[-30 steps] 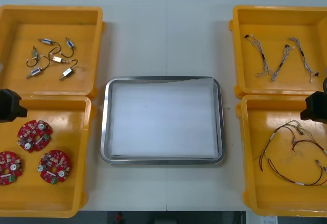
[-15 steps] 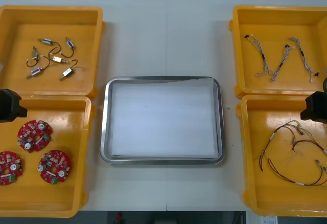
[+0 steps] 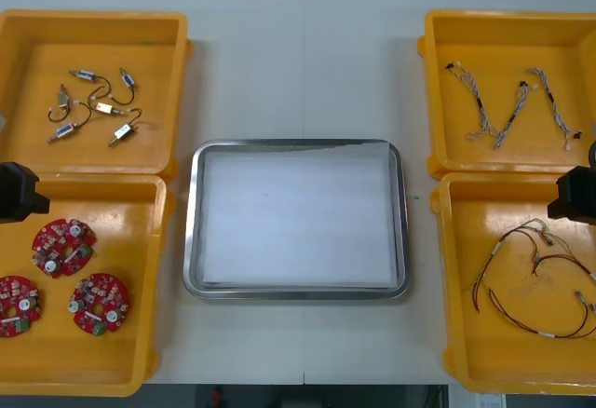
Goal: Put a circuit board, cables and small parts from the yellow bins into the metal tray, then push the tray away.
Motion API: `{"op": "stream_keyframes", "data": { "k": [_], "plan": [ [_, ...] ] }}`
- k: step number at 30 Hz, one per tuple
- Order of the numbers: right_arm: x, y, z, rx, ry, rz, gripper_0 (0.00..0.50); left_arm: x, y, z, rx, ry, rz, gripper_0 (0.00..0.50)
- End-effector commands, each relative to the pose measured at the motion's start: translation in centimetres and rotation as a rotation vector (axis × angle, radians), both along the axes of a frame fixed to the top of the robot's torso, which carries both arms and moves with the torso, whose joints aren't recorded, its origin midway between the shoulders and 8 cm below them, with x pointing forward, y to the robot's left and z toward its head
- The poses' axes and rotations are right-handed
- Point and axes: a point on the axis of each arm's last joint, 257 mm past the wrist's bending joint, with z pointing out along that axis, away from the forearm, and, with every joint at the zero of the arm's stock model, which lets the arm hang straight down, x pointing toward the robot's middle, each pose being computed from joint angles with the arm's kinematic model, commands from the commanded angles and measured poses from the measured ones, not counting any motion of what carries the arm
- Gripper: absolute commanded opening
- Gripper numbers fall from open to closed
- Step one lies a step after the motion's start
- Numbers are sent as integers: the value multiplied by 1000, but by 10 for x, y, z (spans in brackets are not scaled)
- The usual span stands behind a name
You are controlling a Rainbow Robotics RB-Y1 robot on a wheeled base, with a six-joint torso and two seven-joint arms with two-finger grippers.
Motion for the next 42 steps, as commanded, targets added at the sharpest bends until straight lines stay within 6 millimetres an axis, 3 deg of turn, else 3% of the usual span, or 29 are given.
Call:
{"op": "stream_keyframes", "data": {
  "k": [1, 42],
  "plan": [
    [-1, 2, 6, 7, -18, 6, 500, 2, 9, 10, 70, -15, -59, 500],
    [-1, 2, 6, 7, -18, 6, 500, 2, 9, 10, 70, -15, -59, 500]
  ]
}}
